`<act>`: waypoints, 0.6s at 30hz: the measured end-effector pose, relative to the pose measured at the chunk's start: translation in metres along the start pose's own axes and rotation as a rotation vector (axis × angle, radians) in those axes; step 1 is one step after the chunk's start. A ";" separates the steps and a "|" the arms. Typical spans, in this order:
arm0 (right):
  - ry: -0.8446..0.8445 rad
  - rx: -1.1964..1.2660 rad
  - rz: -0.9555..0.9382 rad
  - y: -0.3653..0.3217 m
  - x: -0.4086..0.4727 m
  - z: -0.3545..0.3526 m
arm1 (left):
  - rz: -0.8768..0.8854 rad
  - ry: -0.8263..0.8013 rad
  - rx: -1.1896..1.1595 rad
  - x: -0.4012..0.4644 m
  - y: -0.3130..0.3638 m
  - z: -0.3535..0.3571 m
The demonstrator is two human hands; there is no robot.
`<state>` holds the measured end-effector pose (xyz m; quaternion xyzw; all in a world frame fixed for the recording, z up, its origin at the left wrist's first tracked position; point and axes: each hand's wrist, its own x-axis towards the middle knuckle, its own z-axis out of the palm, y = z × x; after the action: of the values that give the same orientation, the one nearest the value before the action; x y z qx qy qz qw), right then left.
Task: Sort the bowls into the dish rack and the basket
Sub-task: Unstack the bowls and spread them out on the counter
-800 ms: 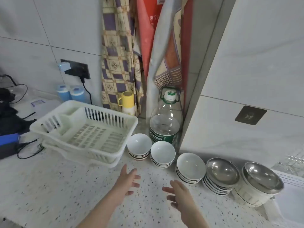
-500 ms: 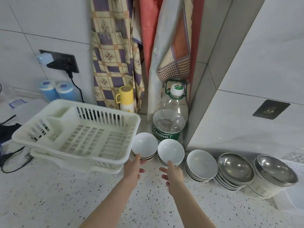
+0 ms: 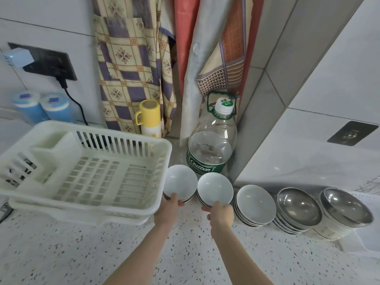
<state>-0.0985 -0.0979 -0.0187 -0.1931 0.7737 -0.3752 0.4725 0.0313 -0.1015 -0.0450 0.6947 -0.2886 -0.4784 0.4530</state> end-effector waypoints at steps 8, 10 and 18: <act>0.018 0.079 -0.097 -0.010 -0.006 -0.003 | -0.062 -0.040 -0.157 0.005 0.002 0.000; 0.015 0.113 -0.104 -0.009 -0.010 -0.003 | -0.084 -0.046 -0.199 0.004 0.003 0.000; -0.023 0.261 -0.178 -0.004 -0.023 -0.011 | -0.046 -0.058 -0.286 -0.006 0.000 -0.006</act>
<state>-0.0976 -0.0810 0.0010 -0.2021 0.6927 -0.5109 0.4673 0.0343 -0.0947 -0.0424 0.6155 -0.2142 -0.5447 0.5279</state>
